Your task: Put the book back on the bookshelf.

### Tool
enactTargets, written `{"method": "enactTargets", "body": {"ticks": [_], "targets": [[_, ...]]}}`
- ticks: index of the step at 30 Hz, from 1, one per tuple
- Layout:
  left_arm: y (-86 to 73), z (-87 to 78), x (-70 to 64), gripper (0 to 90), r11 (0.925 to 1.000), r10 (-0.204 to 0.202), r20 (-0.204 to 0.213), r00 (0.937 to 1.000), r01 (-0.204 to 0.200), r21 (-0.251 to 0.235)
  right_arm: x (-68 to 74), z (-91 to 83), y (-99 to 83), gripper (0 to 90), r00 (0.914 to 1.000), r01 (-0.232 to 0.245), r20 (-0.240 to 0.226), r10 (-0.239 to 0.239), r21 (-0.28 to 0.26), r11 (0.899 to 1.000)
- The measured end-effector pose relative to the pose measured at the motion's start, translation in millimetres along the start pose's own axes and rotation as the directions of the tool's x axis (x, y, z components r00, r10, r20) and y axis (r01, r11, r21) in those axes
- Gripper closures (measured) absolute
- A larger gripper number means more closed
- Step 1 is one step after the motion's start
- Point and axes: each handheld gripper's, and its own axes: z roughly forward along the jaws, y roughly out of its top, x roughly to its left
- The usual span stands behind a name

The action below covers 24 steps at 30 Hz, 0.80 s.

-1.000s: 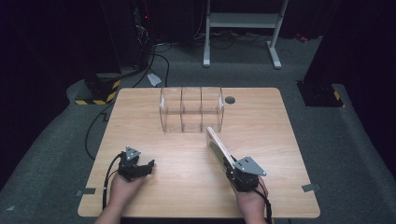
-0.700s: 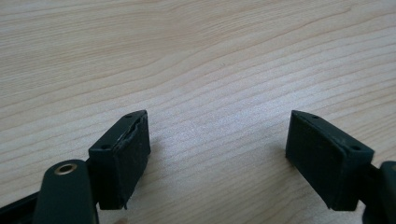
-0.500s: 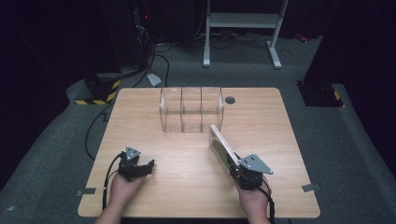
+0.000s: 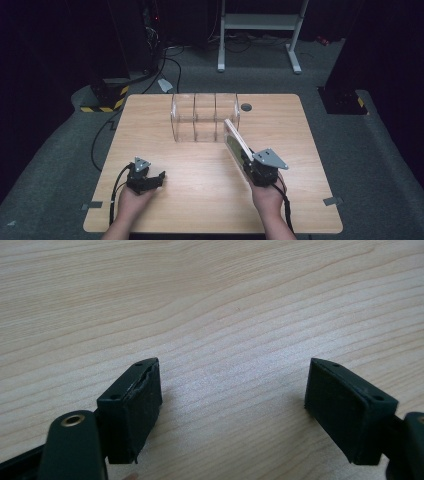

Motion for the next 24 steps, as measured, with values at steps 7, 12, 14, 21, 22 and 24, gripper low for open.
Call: {"method": "enactTargets", "body": {"ticks": [7,12,14,21,22,24], "targets": [[0.1,0.0,0.2,23.1,1.0,0.001,0.005,1.0,-0.001,0.001,-2.6,24.0,14.0,75.5,0.9994,-0.017,0.03,0.017,-0.002,1.0],[-0.1,-0.4,0.0,23.5,1.0,0.006,0.005,1.0,-0.006,0.001,-1.2,39.3,21.8,75.4,0.9984,-0.017,0.053,0.017,0.0,1.0],[-0.1,-0.4,0.0,23.5,1.0,0.006,0.006,1.0,-0.006,0.001,-1.1,45.3,25.2,75.4,0.998,-0.013,0.062,0.013,0.0,1.0],[-0.3,-0.8,0.0,23.6,1.0,0.009,0.006,0.9999,-0.009,0.003,0.1,65.1,36.5,75.4,0.9968,-0.02,0.078,0.02,-0.002,1.0],[-0.3,-0.7,-0.1,23.5,1.0,0.008,0.006,1.0,-0.008,0.002,0.5,67.1,37.2,75.4,0.9967,-0.017,0.08,0.018,-0.005,1.0],[-0.2,-0.8,0.1,23.6,0.9999,0.011,0.005,0.9999,-0.011,0.003,1.6,72.2,39.2,75.4,0.9962,-0.019,0.085,0.019,-0.002,1.0]]}}
